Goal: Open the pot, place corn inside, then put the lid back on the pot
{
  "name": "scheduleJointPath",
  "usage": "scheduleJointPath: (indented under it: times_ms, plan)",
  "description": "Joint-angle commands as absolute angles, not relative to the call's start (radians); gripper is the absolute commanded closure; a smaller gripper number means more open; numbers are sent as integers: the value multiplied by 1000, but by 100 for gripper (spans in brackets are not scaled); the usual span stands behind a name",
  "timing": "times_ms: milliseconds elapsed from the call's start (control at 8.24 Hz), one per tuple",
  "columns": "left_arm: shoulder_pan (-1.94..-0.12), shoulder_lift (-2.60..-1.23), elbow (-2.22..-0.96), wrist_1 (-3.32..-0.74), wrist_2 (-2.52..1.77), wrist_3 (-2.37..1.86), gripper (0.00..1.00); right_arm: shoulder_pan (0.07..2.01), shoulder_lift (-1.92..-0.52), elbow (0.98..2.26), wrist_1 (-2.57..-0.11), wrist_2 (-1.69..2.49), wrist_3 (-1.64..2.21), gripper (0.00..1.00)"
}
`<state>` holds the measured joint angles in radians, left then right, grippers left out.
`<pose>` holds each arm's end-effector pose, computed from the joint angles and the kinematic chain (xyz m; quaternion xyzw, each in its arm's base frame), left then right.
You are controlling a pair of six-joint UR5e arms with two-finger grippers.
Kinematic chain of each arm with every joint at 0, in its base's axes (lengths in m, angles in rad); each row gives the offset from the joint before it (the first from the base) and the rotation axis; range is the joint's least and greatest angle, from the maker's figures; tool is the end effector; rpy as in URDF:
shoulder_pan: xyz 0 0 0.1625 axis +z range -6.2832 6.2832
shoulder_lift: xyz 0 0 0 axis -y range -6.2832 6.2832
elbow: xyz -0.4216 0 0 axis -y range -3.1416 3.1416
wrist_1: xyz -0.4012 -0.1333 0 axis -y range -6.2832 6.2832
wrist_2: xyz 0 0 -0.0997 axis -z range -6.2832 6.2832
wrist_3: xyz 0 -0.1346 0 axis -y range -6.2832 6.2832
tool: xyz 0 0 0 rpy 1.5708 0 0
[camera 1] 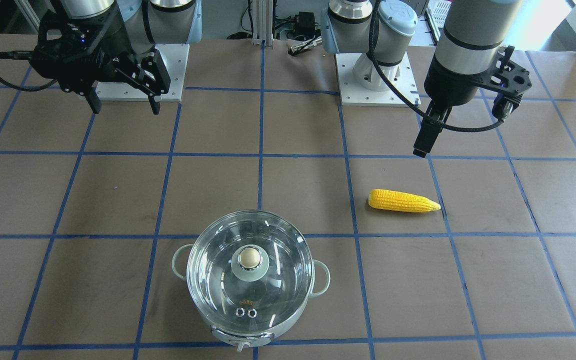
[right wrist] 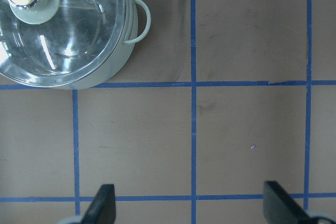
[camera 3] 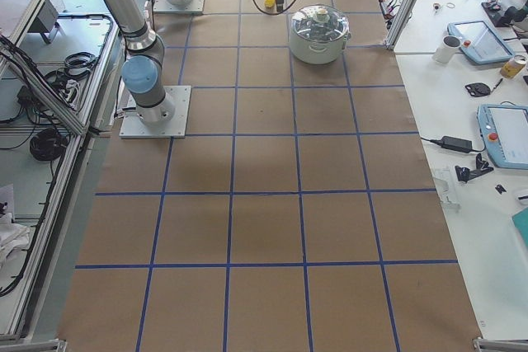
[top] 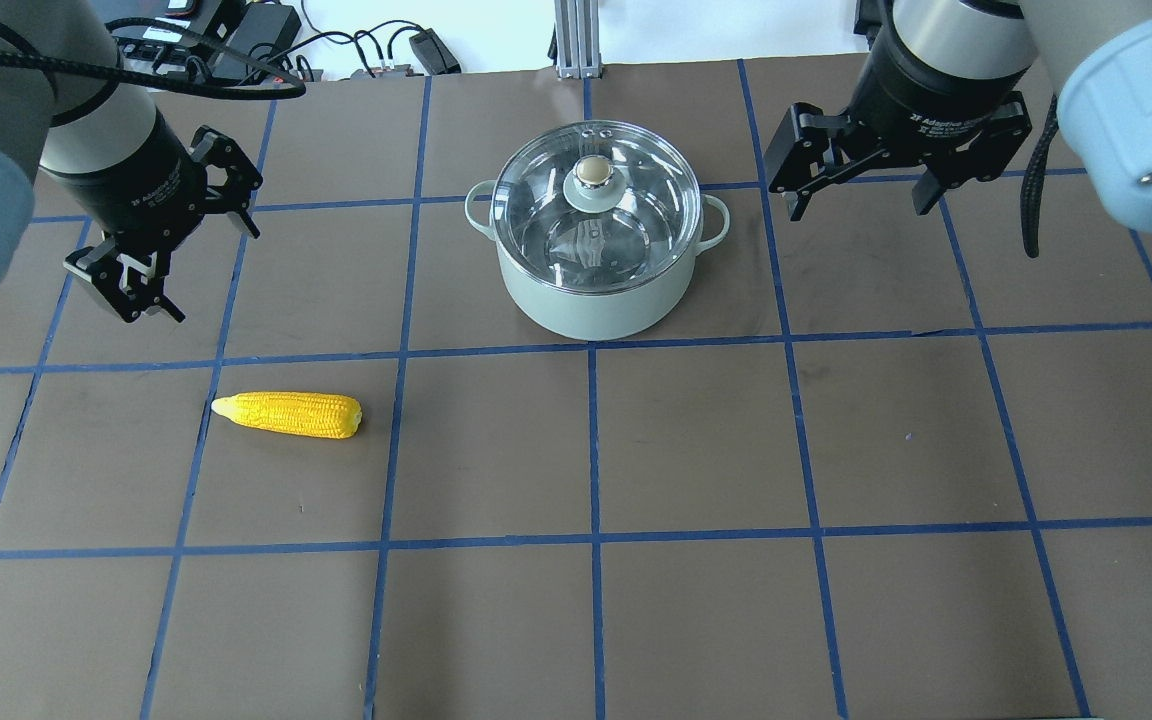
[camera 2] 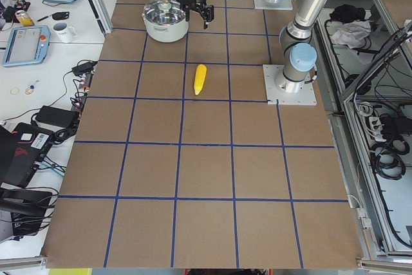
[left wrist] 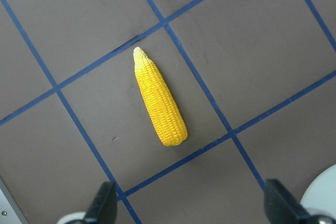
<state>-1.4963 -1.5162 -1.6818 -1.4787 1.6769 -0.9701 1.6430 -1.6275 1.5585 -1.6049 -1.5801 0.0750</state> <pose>-0.0828 -0.4895 0.4307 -0.4989 0.8648 -0.0390 0.0401 0.1670 -0.4786 0.4875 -0.0016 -0.9987 0.0517 0.0008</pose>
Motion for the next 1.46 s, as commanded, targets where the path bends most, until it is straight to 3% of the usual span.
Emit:
scheduleJointPath:
  times_ms: [0, 485, 971, 1335]
  plan:
    - [-1399, -1546, -1750, -1403, 1552, -1108, 0, 1638, -1577, 1536, -1614, -1578, 71, 0]
    - [-1388, -1587, -1870, -1216, 1555, -1158, 0, 1736, -1230, 1281, -1750, -1580, 211, 0]
    - [-1388, -1611, -1940, -1155, 1554, -1164, 0, 1862, -1044, 1264, -2017, -1586, 409, 0]
    - [-1384, -1653, -1997, -1074, 1557, -1166, 0, 1893, -1026, 1269, -2029, -1598, 408, 2]
